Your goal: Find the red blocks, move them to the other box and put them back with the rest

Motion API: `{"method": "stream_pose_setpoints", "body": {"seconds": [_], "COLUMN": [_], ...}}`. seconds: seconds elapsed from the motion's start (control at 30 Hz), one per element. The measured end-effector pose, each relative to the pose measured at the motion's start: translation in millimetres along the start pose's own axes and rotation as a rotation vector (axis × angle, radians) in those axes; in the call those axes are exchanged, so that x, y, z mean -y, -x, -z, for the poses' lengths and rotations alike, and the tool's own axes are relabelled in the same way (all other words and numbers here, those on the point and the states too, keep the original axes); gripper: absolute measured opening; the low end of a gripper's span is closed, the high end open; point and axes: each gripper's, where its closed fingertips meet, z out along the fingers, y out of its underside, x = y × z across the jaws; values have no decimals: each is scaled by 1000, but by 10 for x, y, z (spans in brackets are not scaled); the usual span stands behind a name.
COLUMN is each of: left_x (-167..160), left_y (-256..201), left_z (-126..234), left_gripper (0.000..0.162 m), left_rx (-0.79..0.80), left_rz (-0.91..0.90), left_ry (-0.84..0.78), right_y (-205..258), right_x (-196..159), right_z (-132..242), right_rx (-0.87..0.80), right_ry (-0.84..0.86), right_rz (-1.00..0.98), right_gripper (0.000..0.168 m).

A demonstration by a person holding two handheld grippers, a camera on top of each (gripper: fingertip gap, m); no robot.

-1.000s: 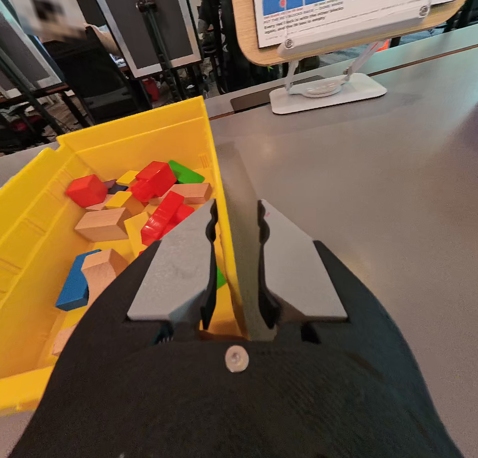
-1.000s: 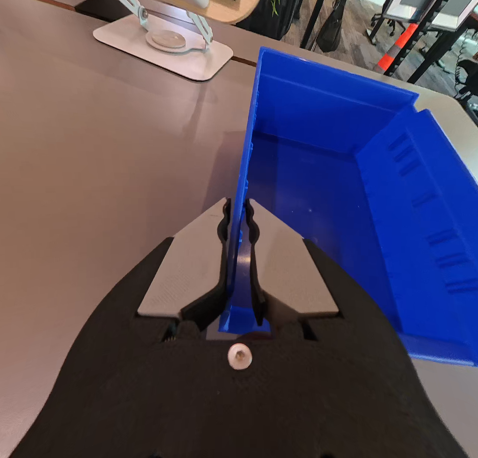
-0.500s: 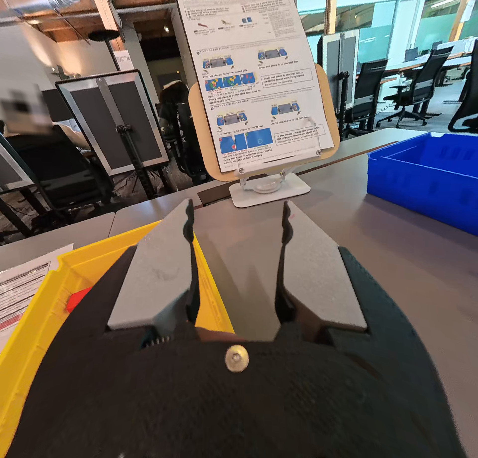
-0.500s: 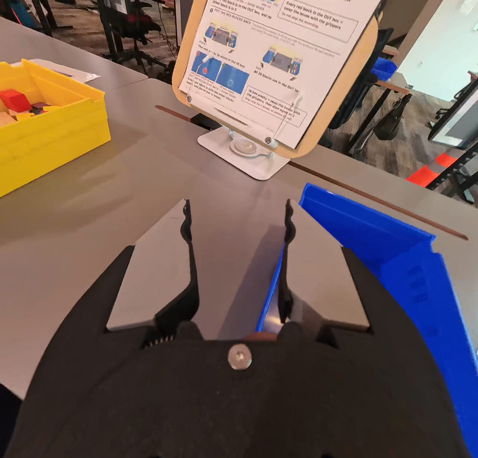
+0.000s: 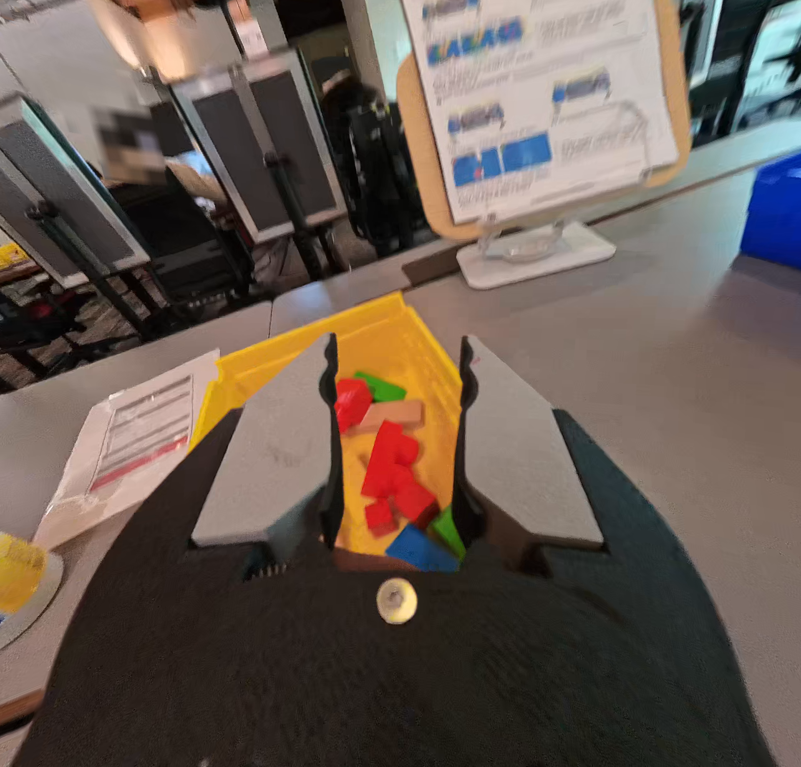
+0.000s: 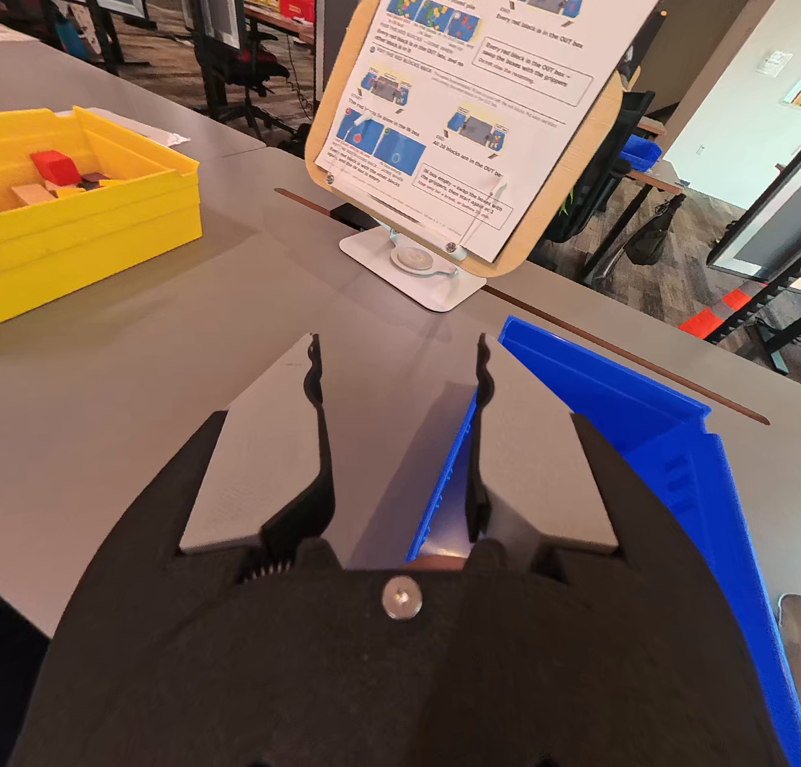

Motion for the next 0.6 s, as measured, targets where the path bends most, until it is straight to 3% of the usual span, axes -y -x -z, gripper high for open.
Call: {"method": "stream_pose_setpoints", "body": {"seconds": [0.17,0.23,0.53,0.57,0.6], "left_x": [-881,-1109,-1662,-1687,-1689], "left_y": [138,215,206,215,173], "left_z": [-92,-156,-570,-572,-564], "left_gripper": [53,52,40,37,18], "left_rx": [-128,-105,-97,-93,-120], "left_rz": [-39,-83,-209,-221,-230], "left_ry": [378,478,753,768,766], "right_y": [43,56,151,150,147], "right_x": [-15,-51,-94,-85,-80], "right_z": [-45,-84,-120,-111,-104], "right_rx": [0,4,11,11,11], "right_ry": [14,29,52,48,46], "right_rz": [32,33,77,77,76], "right_gripper": [70,69,69,68,68]}}
